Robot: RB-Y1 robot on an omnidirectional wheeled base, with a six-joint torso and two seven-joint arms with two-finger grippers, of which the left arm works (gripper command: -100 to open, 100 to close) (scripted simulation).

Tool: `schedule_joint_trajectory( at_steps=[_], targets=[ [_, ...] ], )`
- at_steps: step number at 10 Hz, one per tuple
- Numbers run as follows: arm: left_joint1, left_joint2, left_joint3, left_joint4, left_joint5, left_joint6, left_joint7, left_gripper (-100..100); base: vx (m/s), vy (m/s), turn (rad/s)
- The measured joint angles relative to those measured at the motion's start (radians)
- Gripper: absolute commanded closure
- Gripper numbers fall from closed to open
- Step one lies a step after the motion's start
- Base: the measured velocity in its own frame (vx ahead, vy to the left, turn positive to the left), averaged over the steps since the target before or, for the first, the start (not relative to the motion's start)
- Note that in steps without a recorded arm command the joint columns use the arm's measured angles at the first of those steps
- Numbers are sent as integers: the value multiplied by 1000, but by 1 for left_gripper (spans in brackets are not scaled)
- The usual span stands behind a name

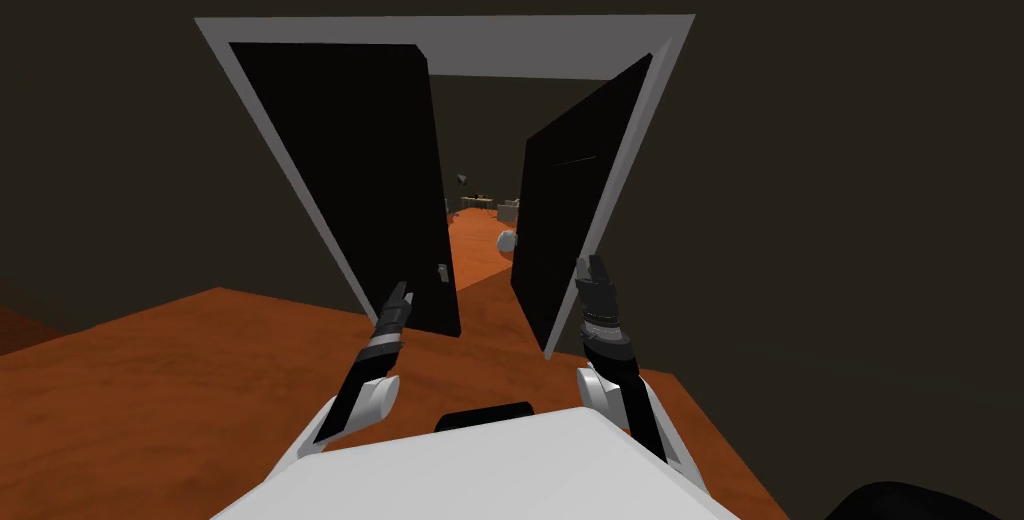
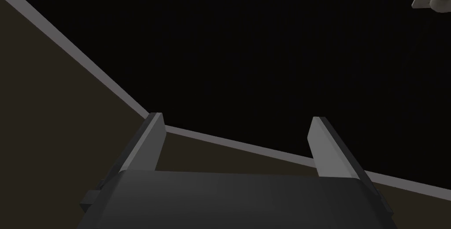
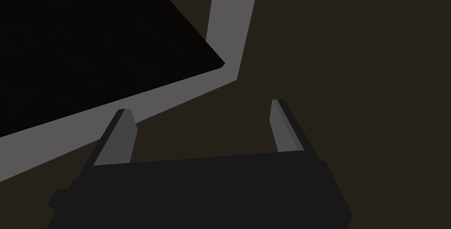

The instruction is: Push the door open

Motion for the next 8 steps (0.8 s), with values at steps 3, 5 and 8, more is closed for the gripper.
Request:
schedule_joint_trajectory(
  at_steps=[3,5,8],
  targets=[
    [-41,-1,6,95,1,-14,2,-100,31,134,-166],
    [-64,-3,9,153,2,-23,2,-100,38,133,-169],
    [-95,-7,14,234,3,-33,4,-100,34,127,-152]
  ],
)
